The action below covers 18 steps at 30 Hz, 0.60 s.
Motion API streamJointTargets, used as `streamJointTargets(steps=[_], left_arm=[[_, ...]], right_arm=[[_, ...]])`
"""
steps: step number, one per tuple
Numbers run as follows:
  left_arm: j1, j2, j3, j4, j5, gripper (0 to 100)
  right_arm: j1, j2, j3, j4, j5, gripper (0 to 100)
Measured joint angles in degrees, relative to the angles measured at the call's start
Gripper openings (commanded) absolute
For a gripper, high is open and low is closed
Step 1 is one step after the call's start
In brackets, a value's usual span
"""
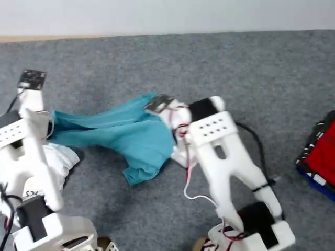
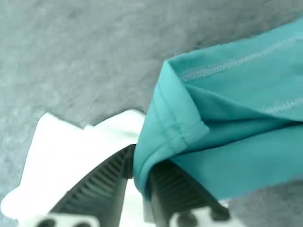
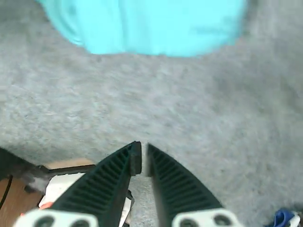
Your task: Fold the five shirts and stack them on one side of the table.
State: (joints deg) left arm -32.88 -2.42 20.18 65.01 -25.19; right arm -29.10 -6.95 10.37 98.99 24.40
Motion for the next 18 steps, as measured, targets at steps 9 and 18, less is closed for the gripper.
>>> streamJointTargets(steps=[9, 18], left_arm=[[-1.7, 0.0, 1.1, 0.4, -0.1, 1], [-1.7, 0.0, 4.0, 0.4, -0.2, 1]], right_arm=[[-7.1, 4.7, 0.0, -5.9, -0.1, 21.7], [-7.3, 14.2, -8.2, -12.5, -0.2, 21.6]])
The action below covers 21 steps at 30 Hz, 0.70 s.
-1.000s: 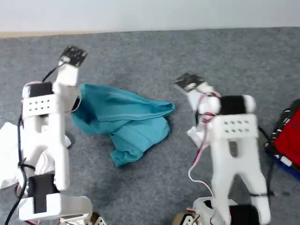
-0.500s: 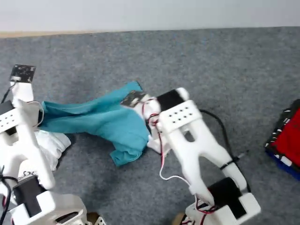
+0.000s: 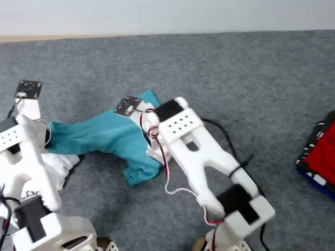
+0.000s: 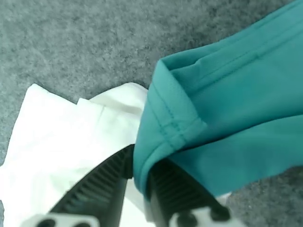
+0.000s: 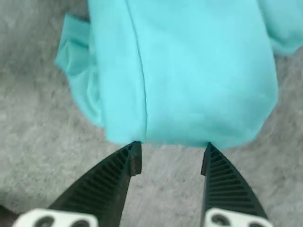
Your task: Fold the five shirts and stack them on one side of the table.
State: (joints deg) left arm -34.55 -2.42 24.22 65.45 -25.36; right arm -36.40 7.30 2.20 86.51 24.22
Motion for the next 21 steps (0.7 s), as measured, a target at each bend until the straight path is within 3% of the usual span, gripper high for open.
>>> streamJointTargets(steps=[6, 21], left_arm=[[0.0, 0.0, 0.0, 0.0, 0.0, 1], [0.0, 0.0, 0.0, 0.0, 0.0, 1]], right_arm=[[0.6, 13.3, -12.9, 0.0, 0.0, 21.6], [13.7, 38.7, -59.6, 3.5, 0.0, 21.5]])
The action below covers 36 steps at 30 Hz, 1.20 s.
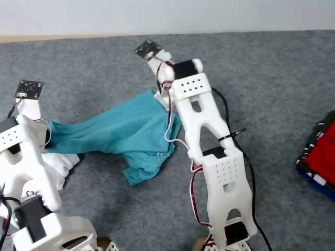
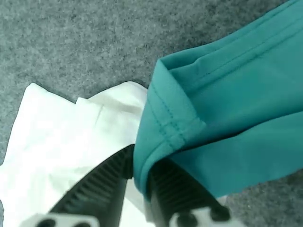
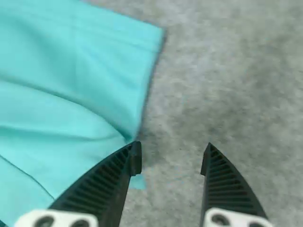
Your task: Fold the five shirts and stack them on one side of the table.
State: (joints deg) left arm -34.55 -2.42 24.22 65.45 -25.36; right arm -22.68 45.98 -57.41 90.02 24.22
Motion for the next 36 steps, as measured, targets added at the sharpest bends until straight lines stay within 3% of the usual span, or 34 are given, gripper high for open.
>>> streamJointTargets(steps=[4, 9, 15, 26, 36], left_arm=[[0.0, 0.0, 0.0, 0.0, 0.0, 1], [0.2, 0.0, 0.0, 0.0, 0.0, 1], [2.1, 0.0, 0.0, 0.0, 0.0, 1], [2.2, 0.0, 0.0, 0.0, 0.0, 1], [2.2, 0.0, 0.0, 0.0, 0.0, 1]], right_arm=[[-0.4, 0.4, -7.1, 9.1, 0.0, 21.5], [-0.5, -0.2, -7.9, 10.3, 0.0, 21.5], [-3.7, -8.5, 4.8, 10.3, -0.9, 21.5], [-9.6, -18.4, 26.1, 10.3, -14.1, 21.5], [-13.6, -16.4, 28.5, 10.3, -17.1, 21.5]])
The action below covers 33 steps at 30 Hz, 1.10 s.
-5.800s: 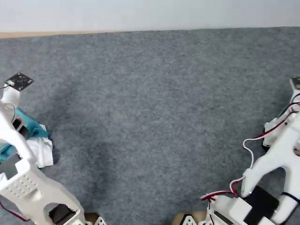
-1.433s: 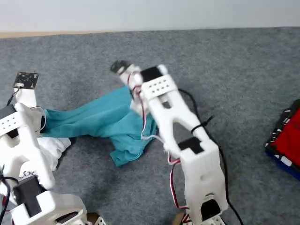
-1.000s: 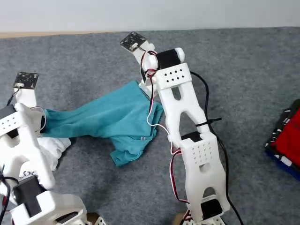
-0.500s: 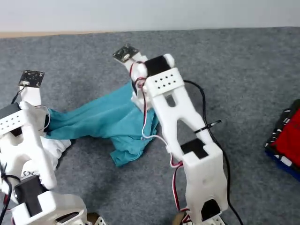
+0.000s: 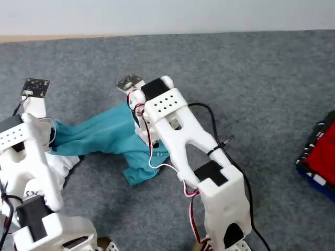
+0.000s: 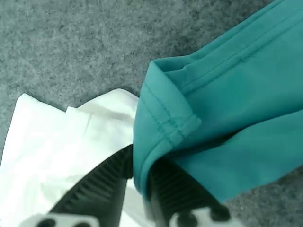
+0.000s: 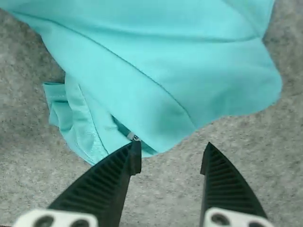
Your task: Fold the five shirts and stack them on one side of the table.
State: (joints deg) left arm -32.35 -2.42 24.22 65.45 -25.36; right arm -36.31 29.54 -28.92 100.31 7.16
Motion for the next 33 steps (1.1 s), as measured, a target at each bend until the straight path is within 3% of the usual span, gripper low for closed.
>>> streamJointTargets(steps=[11, 18, 21, 33], left_arm=[[0.0, 0.0, 1.4, 0.0, 0.0, 1], [0.0, 0.0, 1.8, 0.0, 0.0, 1], [0.0, 0.0, 1.8, 0.0, 0.0, 1], [0.0, 0.0, 1.8, 0.0, 0.0, 1]], right_arm=[[-0.4, 6.9, 0.1, -0.6, -0.4, 21.4], [-0.4, 8.2, 0.1, -3.3, -0.4, 2.6], [-0.2, 8.2, 0.0, -3.4, -0.4, 1.1], [4.0, 8.2, -14.5, 0.0, 9.8, 1.1]])
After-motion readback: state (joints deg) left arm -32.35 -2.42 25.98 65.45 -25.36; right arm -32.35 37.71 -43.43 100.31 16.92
